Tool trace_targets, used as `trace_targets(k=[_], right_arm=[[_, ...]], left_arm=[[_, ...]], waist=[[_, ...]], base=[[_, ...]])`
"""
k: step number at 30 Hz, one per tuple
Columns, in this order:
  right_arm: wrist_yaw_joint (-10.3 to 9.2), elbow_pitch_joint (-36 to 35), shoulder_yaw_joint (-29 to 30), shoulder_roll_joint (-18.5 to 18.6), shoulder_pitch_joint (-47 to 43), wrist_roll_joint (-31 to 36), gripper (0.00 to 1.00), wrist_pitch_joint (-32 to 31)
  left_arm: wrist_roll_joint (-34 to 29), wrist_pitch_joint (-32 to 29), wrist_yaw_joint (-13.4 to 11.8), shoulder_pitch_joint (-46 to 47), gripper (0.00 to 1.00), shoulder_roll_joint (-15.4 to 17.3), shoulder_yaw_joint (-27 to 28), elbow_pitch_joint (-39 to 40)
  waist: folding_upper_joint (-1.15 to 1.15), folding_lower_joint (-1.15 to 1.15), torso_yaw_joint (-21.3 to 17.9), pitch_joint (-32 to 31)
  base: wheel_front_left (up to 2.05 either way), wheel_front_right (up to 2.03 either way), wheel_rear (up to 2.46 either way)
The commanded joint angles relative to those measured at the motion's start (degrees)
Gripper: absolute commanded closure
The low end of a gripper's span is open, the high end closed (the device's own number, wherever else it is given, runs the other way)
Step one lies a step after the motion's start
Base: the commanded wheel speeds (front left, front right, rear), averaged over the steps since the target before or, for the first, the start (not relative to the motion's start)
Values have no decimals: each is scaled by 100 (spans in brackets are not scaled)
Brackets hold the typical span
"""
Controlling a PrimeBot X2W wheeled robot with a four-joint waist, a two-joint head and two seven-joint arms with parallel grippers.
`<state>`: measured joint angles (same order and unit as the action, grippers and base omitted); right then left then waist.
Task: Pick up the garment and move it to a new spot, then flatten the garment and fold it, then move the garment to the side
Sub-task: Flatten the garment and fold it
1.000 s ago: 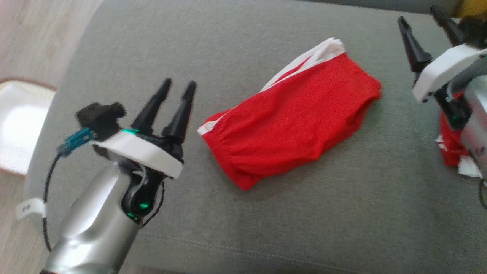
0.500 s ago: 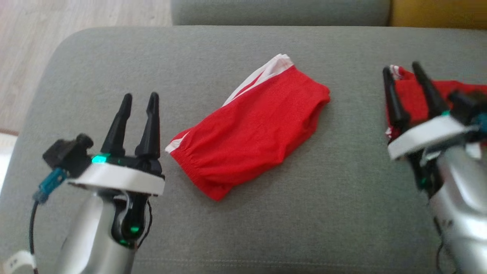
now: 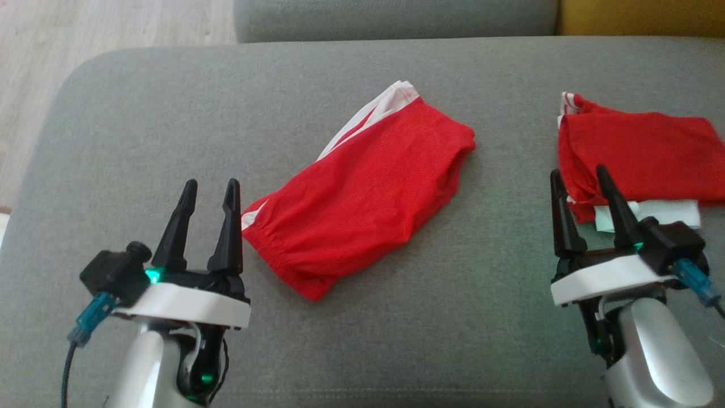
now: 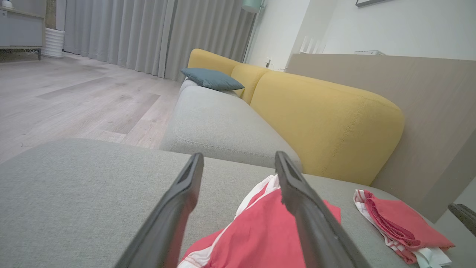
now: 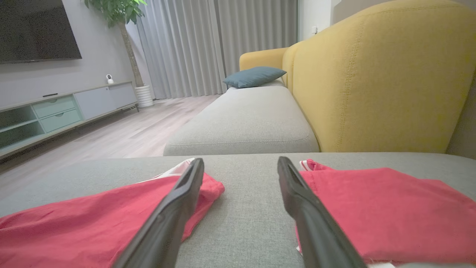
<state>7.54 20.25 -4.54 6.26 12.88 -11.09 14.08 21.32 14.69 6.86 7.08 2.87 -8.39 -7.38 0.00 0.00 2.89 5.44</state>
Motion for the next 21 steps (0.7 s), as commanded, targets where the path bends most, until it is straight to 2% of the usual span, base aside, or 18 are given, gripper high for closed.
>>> trace_targets(k=[1, 3, 4, 5, 9, 13, 18, 19, 21], right_arm=[[-5, -265, -73, -36, 133, 60, 0, -15], [-5, -395, -30, -71, 125, 150, 0, -84], [-5, -448, -32, -81, 135, 184, 10, -124], [-5, -501, -53, -80, 155, 227, 100, -158], [-5, -580, -228, -59, 330, 336, 100, -276], [-5, -271, -426, -1, 699, 402, 100, -414], [-5, 580, -377, 91, 1263, 523, 100, -521], [-5, 1030, -267, 147, 1463, 654, 100, -612], [-5, 1472, -119, 162, 1630, 763, 100, -699]], left_arm=[[-71, 30, 15, 216, 0, 12, 204, 233], [-122, 30, 26, 271, 0, 6, 155, 243], [-104, 30, 31, 301, 0, 5, 115, 253], [-75, 30, 34, 330, 0, 4, 68, 258], [26, 30, 43, 428, 0, 2, -177, 228], [141, 30, 41, 507, 0, 2, -394, 190], [249, 30, 9, 578, 0, 1, -576, 149], [278, 30, -6, 597, 0, 1, -622, 142], [306, 30, -22, 607, 0, 1, -649, 132]], waist=[[0, 0, 56, 58], [0, 0, 140, 144], [0, 0, 190, 197], [0, 0, 247, 257], [0, 0, 548, 500], [0, 0, 906, 716], [0, 0, 1340, 891], [0, 0, 1474, 925], [0, 0, 1578, 947]], base=[[0, 0, 0], [0, 0, 0], [0, 0, 0], [0, 0, 0], [0, 0, 0], [0, 0, 0], [0, 0, 0], [0, 0, 0], [0, 0, 0]])
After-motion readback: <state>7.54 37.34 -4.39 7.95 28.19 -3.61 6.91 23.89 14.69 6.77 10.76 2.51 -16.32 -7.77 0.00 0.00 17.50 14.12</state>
